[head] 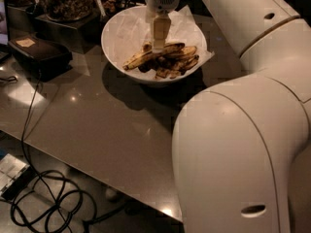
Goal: Pick banana from white bowl
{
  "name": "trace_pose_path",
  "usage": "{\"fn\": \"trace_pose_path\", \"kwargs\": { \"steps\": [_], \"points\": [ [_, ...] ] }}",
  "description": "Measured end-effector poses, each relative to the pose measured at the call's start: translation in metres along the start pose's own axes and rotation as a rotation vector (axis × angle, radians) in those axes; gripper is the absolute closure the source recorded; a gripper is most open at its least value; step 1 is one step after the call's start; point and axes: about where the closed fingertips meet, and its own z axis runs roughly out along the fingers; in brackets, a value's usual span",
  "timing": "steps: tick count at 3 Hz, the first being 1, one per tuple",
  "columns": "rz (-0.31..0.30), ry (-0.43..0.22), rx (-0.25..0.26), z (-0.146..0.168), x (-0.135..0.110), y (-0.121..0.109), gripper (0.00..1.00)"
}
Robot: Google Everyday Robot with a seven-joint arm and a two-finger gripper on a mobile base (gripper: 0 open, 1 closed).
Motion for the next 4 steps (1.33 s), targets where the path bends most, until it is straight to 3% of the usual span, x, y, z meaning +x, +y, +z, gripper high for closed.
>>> {"fn": "trace_pose_path", "kwargs": {
  "steps": [4],
  "points": [
    [0.006,-0.012,-0.045,0.023,0.006,0.002,0.41]
  ]
}}
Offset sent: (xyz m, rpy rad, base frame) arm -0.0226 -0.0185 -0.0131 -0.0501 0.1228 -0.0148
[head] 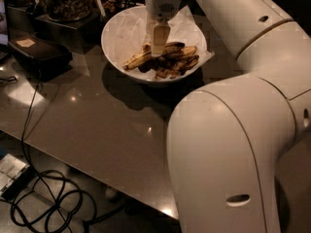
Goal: Pick banana from white bowl
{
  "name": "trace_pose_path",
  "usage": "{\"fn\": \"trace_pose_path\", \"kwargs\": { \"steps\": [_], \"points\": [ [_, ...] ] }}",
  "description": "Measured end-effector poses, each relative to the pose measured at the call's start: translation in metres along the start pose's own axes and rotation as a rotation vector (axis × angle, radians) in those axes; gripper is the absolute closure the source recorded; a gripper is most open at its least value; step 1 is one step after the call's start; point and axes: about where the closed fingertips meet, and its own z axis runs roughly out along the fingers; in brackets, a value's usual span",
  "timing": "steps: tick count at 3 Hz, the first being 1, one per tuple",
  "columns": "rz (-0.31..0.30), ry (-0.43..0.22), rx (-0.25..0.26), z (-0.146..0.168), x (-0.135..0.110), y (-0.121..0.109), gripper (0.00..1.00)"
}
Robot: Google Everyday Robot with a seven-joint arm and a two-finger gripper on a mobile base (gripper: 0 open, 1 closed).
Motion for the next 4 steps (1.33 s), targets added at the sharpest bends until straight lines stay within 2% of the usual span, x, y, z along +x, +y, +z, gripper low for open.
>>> {"fn": "trace_pose_path", "kwargs": {
  "steps": [2,4],
  "points": [
    [0.002,-0.022,-0.035,0.016,0.002,0.003,0.41],
    [0.029,-0.038,-0.072,0.021,0.004,0.013,0.47]
  ]
}}
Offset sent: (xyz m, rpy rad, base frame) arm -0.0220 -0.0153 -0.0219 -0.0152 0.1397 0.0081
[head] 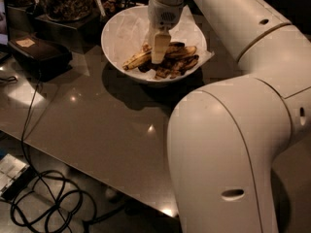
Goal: Pick banana from white bowl
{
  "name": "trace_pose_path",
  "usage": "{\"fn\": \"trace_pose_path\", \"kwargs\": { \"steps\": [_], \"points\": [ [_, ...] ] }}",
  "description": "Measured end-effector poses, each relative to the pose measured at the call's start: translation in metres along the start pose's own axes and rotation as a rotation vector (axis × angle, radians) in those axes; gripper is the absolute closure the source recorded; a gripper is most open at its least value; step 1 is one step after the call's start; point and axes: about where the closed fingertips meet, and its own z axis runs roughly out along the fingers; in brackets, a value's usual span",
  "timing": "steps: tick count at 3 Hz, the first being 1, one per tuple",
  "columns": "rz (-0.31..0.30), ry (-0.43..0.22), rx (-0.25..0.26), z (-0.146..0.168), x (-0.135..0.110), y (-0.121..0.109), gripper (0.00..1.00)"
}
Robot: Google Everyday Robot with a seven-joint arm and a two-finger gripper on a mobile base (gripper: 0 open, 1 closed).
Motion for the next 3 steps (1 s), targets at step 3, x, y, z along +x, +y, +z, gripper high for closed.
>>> {"fn": "trace_pose_path", "kwargs": {
  "steps": [3],
  "points": [
    [-0.001,-0.021,-0.028,0.013,0.000,-0.001,0.45]
  ]
}}
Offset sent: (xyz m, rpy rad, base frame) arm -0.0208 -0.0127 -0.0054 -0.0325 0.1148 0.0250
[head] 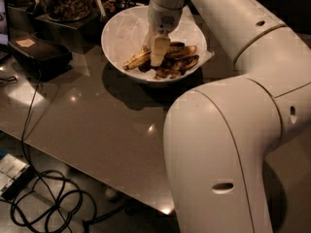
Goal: Pick banana from white bowl
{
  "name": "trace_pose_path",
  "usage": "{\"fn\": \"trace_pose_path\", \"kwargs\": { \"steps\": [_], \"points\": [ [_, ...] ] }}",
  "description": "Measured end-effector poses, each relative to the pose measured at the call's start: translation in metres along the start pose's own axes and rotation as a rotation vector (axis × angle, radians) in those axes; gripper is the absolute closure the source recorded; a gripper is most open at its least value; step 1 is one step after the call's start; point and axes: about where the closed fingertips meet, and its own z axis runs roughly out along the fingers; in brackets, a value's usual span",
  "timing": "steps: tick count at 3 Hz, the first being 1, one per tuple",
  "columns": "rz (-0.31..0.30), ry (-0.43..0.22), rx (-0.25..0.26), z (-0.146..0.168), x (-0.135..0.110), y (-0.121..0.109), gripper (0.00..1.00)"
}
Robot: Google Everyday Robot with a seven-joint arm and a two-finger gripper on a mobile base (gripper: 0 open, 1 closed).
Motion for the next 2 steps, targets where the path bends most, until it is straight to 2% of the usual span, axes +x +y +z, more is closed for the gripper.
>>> {"fn": "trace_pose_path", "kwargs": {
  "steps": [1,2],
  "points": [
    [0.005,-0.004,-0.003,0.0029,0.0018,0.0002,0.63],
    [0.012,-0.005,-0.002,0.0031,0.0037,0.0009,0.86]
  ]
}}
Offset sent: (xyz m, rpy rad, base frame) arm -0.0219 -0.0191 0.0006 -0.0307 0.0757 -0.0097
